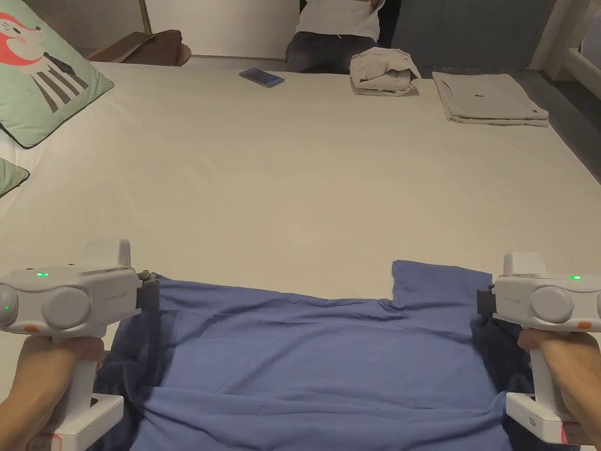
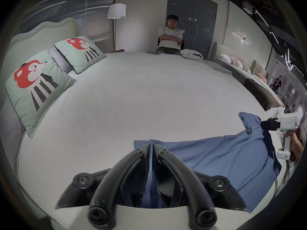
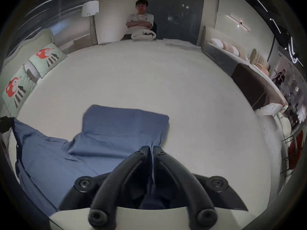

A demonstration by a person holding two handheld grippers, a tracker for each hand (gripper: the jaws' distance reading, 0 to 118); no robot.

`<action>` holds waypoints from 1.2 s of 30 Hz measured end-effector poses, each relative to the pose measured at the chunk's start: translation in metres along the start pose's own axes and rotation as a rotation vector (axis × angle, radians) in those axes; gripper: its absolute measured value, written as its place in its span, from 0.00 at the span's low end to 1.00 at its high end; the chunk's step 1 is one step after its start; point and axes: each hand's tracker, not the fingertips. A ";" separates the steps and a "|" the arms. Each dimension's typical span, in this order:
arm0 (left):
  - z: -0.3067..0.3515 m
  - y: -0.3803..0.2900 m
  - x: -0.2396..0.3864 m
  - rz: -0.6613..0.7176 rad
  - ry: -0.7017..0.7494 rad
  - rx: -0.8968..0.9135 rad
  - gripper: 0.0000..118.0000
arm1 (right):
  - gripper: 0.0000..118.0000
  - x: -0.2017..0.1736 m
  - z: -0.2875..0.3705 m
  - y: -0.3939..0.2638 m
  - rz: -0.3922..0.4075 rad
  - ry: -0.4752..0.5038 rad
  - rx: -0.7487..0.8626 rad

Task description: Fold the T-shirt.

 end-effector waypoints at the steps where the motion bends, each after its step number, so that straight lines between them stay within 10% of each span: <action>1: 0.002 -0.001 -0.001 0.003 0.003 0.001 0.02 | 0.04 0.001 0.011 0.002 -0.001 0.013 0.015; 19: 0.106 -0.080 -0.034 0.143 -0.025 -0.018 0.02 | 0.04 0.014 0.208 -0.102 -0.107 0.176 0.236; 36: 0.099 -0.184 -0.026 0.156 0.062 -0.139 0.02 | 0.04 0.013 0.161 -0.223 -0.195 0.012 0.080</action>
